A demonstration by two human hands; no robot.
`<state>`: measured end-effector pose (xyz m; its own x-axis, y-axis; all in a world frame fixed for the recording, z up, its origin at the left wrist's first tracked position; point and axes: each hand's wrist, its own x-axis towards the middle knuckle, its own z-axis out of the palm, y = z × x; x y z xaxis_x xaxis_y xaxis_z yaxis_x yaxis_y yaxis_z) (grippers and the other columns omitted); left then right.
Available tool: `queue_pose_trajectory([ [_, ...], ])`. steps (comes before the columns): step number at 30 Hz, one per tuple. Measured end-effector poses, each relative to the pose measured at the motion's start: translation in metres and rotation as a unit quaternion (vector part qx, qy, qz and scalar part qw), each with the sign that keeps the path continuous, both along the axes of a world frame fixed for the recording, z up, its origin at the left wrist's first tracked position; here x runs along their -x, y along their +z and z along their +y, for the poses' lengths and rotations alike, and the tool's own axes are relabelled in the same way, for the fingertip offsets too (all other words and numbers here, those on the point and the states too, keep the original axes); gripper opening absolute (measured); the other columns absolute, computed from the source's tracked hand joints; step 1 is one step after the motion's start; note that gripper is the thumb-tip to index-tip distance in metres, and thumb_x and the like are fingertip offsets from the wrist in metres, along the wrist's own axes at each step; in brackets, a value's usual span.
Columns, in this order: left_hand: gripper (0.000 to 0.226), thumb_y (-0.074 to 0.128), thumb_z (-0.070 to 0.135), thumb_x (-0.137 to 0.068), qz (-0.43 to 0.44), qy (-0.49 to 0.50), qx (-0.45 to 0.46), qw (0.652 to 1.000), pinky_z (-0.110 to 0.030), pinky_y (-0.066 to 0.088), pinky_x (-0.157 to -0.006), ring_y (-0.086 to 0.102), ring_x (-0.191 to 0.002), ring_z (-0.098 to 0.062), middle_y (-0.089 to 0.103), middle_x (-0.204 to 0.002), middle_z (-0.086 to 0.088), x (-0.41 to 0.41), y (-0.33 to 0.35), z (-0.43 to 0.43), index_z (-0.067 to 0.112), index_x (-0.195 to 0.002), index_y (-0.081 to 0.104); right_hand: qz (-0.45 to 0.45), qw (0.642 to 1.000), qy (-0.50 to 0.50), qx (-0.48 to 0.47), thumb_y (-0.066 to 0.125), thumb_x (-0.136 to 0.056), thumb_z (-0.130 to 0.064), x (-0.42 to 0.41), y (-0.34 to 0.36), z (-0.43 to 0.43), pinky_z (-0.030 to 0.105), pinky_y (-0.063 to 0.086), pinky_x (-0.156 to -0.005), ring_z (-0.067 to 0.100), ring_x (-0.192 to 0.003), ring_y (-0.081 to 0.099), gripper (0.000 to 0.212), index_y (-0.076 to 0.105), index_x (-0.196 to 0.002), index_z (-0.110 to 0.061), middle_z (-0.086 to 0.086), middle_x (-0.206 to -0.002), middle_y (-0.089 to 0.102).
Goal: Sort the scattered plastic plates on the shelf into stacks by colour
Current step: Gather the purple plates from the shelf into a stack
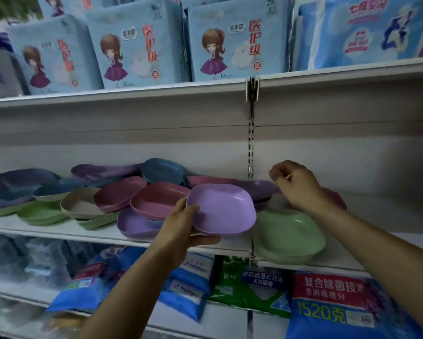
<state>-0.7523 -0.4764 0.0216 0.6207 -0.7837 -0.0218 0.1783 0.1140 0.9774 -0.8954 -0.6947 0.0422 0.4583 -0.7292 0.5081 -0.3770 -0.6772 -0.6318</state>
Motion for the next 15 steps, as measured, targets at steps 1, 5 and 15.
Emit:
queue_pose_trajectory([
  [1, 0.03, 0.042, 0.011, -0.101, -0.004, -0.002, 0.002, 1.0, -0.035, 0.059, -0.056, 0.063, -0.091, -0.034, 0.053, -0.118, -0.011, -0.009, 0.004, 0.0, 0.015, -0.129, 0.051, 0.036, 0.997, -0.031, -0.055, 0.056, -0.092, -0.037, -0.011, 0.001, -0.012, 0.036, 0.047, -0.089, 0.028, -0.103, 0.06, 0.031, 0.063, -0.112, -0.015, 0.009, -0.118, 0.064],
  [5, 0.032, 0.043, 0.008, -0.1, -0.013, -0.008, 0.02, 1.0, -0.034, 0.059, -0.057, 0.063, -0.094, -0.034, 0.054, -0.119, -0.012, -0.045, 0.017, -0.002, 0.014, -0.131, 0.052, 0.193, 0.965, -0.094, -0.151, 0.046, -0.096, -0.04, -0.043, -0.003, -0.041, 0.034, 0.045, -0.09, 0.036, -0.112, 0.057, 0.047, 0.053, -0.122, -0.001, 0.021, -0.128, 0.056],
  [15, 0.055, 0.042, -0.011, -0.091, -0.012, -0.008, 0.041, 0.999, -0.039, 0.06, -0.067, 0.059, -0.107, -0.034, 0.051, -0.127, -0.01, -0.092, 0.012, -0.003, 0.019, -0.137, 0.044, 0.151, 0.953, -0.159, -0.209, 0.053, -0.09, -0.004, -0.055, -0.017, -0.058, 0.03, 0.042, -0.061, 0.04, -0.093, 0.061, 0.021, 0.056, -0.104, 0.011, 0.028, -0.091, 0.06],
])
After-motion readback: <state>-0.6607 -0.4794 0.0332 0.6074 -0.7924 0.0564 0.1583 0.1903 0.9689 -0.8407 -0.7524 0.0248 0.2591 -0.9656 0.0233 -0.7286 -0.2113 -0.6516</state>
